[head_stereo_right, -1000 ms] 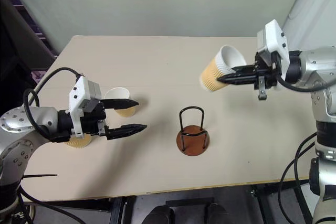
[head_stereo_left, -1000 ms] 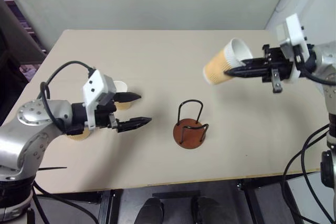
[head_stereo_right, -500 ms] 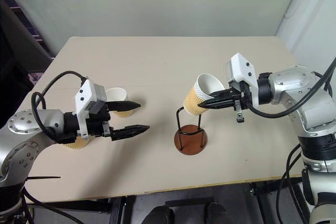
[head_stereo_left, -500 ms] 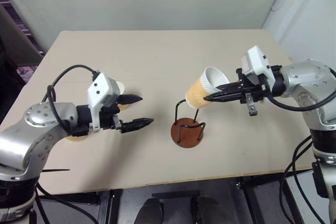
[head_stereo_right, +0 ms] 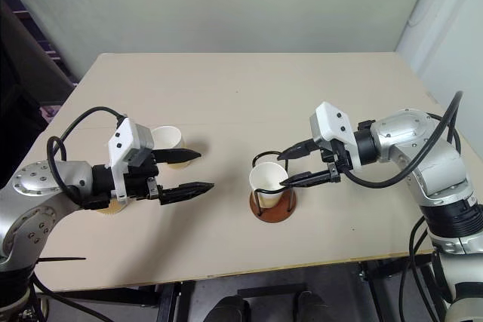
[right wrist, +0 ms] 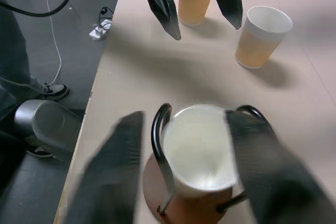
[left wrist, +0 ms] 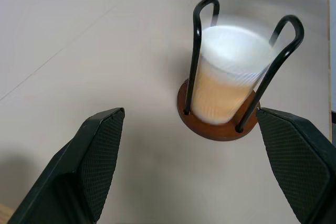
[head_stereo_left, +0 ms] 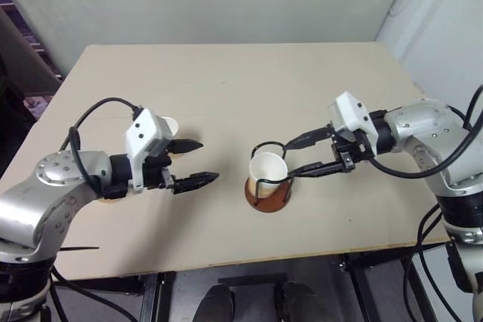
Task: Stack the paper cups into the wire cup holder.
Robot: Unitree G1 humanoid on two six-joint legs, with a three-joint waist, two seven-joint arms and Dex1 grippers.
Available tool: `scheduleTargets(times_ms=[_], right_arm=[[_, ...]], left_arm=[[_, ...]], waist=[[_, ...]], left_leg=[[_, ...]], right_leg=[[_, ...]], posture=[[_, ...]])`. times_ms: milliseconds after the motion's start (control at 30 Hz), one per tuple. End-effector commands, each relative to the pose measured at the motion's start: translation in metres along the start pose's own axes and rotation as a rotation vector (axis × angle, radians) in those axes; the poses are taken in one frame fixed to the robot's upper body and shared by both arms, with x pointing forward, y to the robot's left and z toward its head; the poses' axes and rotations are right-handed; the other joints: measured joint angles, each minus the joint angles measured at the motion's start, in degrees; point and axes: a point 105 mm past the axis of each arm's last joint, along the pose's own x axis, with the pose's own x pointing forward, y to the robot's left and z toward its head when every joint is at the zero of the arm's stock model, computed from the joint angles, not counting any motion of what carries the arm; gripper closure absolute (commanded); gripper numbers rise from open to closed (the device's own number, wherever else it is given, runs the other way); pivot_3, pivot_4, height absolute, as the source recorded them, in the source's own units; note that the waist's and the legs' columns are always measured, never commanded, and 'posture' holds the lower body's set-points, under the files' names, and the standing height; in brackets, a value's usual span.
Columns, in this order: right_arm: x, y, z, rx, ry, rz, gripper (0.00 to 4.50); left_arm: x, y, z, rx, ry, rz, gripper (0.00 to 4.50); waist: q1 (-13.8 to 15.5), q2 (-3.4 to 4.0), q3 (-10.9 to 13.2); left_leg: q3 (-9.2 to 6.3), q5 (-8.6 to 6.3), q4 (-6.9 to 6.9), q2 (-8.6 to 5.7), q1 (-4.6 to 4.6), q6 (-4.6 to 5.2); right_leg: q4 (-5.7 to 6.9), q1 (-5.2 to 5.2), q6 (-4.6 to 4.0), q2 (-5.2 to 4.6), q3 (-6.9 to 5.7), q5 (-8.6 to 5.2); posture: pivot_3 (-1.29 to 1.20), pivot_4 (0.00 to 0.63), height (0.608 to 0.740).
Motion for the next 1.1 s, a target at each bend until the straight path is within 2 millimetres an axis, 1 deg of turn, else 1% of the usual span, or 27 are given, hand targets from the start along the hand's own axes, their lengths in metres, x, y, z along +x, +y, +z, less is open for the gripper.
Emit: scheduleTargets(times_ms=[33,67,100,133,200,233,267,300,367,400,467,533,567,633,700,833,967,1100], right_arm=[[-0.003,-0.003,0.009,-0.048,-0.01,-0.019,0.63],[-0.005,-0.005,0.01,-0.045,-0.017,-0.027,0.24],[-0.012,-0.01,0.014,-0.037,-0.051,-0.044,0.03],[-0.016,-0.013,0.017,-0.032,-0.076,-0.054,0.03],[-0.024,-0.019,0.026,0.005,-0.168,-0.069,0.03],[-0.025,-0.018,0.029,0.015,-0.204,-0.052,0.03],[-0.02,-0.016,0.031,0.014,-0.218,-0.031,0.03],[-0.016,-0.014,0.031,0.011,-0.222,-0.016,0.03],[0.0,-0.015,0.031,-0.006,-0.216,-0.007,0.03],[0.008,-0.017,0.031,-0.014,-0.216,-0.01,0.03],[0.021,-0.02,0.037,-0.023,-0.253,-0.015,0.03],[0.033,-0.026,0.043,-0.026,-0.286,-0.034,0.03],[0.037,-0.028,0.045,-0.028,-0.291,-0.042,0.03],[0.05,-0.039,0.047,-0.045,-0.29,-0.106,0.03],[0.057,-0.045,0.048,-0.057,-0.29,-0.134,0.03],[0.057,-0.042,0.048,-0.062,-0.295,-0.117,0.03],[0.055,-0.039,0.046,-0.062,-0.291,-0.11,0.03],[0.053,-0.037,0.047,-0.057,-0.291,-0.108,0.03]], left_arm=[[-0.013,0.005,0.015,0.07,-0.017,0.054,0.18],[-0.015,0.007,0.016,0.078,-0.017,0.064,0.18],[-0.022,0.011,0.021,0.093,-0.014,0.086,0.18],[-0.027,0.013,0.024,0.104,-0.013,0.101,0.18],[-0.045,0.021,0.028,0.138,0.028,0.16,0.18],[-0.056,0.026,0.027,0.161,0.076,0.197,0.18],[-0.071,0.03,0.025,0.182,0.135,0.228,0.18],[-0.079,0.031,0.024,0.195,0.175,0.244,0.18],[-0.098,0.032,0.014,0.205,0.305,0.268,0.18],[-0.105,0.031,0.01,0.197,0.346,0.275,0.18],[-0.121,0.036,-0.001,0.2,0.453,0.322,0.18],[-0.132,0.041,-0.01,0.202,0.519,0.36,0.18],[-0.135,0.042,-0.012,0.201,0.531,0.368,0.18],[-0.143,0.048,-0.019,0.211,0.588,0.405,0.18],[-0.15,0.056,-0.025,0.223,0.642,0.443,0.18],[-0.155,0.059,-0.037,0.223,0.699,0.445,0.18],[-0.153,0.061,-0.049,0.202,0.706,0.429,0.18],[-0.144,0.061,-0.062,0.186,0.703,0.377,0.18]], waist=[[0.0,0.0,0.0],[0.0,0.0,0.0],[0.0,0.0,0.0],[-0.1,-0.01,0.0],[-0.2,-0.01,0.0],[-0.2,0.0,0.0],[-0.3,-0.01,0.0],[-0.4,-0.02,0.0],[-0.7,-0.03,0.0],[-0.9,-0.03,0.0],[-1.1,-0.03,0.0],[-1.2,-0.02,0.0],[-1.2,-0.03,0.0],[-1.1,-0.05,0.0],[-1.1,-0.11,-0.1],[-0.9,-0.14,-0.1],[-0.9,-0.2,-0.1],[-0.9,-0.2,-0.1]], left_leg=[[0.0,0.0,0.0,0.0,0.0,0.0],[0.0,0.0,0.0,0.0,0.0,0.0],[0.0,0.0,0.0,0.0,0.0,0.0],[0.01,0.0,0.0,0.0,0.0,0.0],[0.01,0.0,0.0,0.01,-0.01,0.0],[0.01,0.0,0.0,0.01,-0.01,-0.01],[0.01,0.0,-0.02,0.01,-0.02,0.0],[0.02,0.0,-0.06,0.03,-0.02,-0.01],[0.03,-0.03,-0.13,0.07,0.0,0.01],[0.03,-0.07,-0.15,0.11,-0.01,0.02],[0.03,-0.1,-0.14,0.11,-0.01,0.04],[0.03,-0.11,-0.15,0.17,-0.04,0.05],[0.03,-0.11,-0.14,0.2,-0.06,0.05],[-0.02,-0.11,-0.13,0.29,-0.07,0.05],[-0.04,-0.11,-0.11,0.32,-0.07,0.05],[-0.06,-0.15,-0.13,0.3,-0.17,0.03],[-0.05,-0.21,-0.12,0.29,-0.19,-0.06],[-0.05,-0.24,-0.16,0.29,-0.19,-0.11]], right_leg=[[0.0,0.0,0.0,0.0,0.0,0.0],[0.0,0.0,0.0,0.0,0.0,0.0],[-0.01,0.0,0.0,0.0,0.0,0.0],[0.0,0.0,0.0,0.01,0.0,0.0],[0.0,-0.02,-0.02,0.02,0.01,0.0],[0.03,-0.06,-0.04,0.04,0.02,-0.01],[0.03,-0.07,-0.07,0.05,0.03,-0.03],[0.07,-0.11,-0.14,0.08,0.04,-0.08],[0.1,-0.14,-0.35,0.13,0.04,-0.2],[0.13,-0.19,-0.39,0.17,0.05,-0.22],[0.38,-0.32,-0.38,0.18,0.06,-0.23],[0.55,-0.47,-0.4,0.19,0.05,-0.24],[0.6,-0.53,-0.43,0.19,0.05,-0.24],[0.63,-0.54,-0.61,0.18,0.02,-0.26],[0.62,-0.57,-1.12,0.17,0.01,-0.42],[0.62,-0.64,-1.25,0.11,-0.03,-0.37],[0.6,-0.65,-1.27,0.1,-0.03,-0.36],[0.64,-0.73,-1.22,0.11,-0.03,-0.33]], posture=[[0.0,0.15,0.74],[0.0,0.15,0.74],[0.0,0.15,0.74],[0.0,0.15,0.74],[0.0,0.15,0.74],[0.0,0.15,0.74],[0.0,0.15,0.74],[0.0,0.15,0.74],[0.0,0.15,0.74],[0.0,0.15,0.74],[0.0,0.15,0.74],[0.0,0.15,0.74],[0.0,0.15,0.74],[0.0,0.15,0.74],[0.0,0.15,0.74],[0.0,0.15,0.74],[0.0,0.15,0.74],[0.0,0.15,0.74]])
